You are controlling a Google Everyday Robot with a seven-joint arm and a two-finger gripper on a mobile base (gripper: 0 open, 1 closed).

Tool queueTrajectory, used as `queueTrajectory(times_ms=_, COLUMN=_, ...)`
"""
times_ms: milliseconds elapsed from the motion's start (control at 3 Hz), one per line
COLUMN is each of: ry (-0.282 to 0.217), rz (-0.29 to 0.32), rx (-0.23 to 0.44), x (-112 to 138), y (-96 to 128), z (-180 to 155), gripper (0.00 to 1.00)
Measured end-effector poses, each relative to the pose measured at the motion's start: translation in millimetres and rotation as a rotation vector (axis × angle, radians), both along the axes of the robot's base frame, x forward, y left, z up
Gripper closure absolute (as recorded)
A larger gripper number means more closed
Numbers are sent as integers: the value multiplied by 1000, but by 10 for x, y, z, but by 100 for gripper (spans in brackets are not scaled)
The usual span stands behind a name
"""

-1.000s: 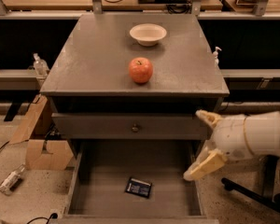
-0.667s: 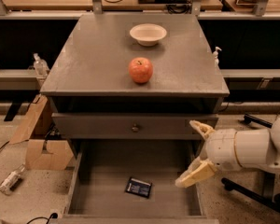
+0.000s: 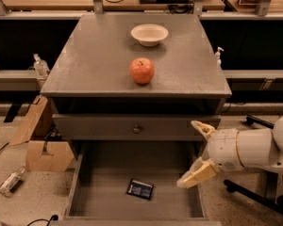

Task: Pick rxbar blueberry from middle drawer and place on counter

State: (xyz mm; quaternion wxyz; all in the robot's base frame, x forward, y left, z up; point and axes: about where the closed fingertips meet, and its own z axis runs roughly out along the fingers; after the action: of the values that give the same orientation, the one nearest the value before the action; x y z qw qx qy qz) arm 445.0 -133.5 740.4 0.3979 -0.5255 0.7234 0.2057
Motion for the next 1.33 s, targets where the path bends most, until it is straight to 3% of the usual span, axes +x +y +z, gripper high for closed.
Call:
queueTrajectory(times_ms=333, ry=18, rz=1, rx=33, x=52, y=105, z=-456, gripper=0)
queueTrajectory(times_ms=667, ry=64, rz=8, rx=31, x=155, y=335, z=-1505, gripper=0)
queueTrajectory(times_ms=1333, ry=141, rz=26, rx=-56, x=307, y=592, z=-2676, gripper=0)
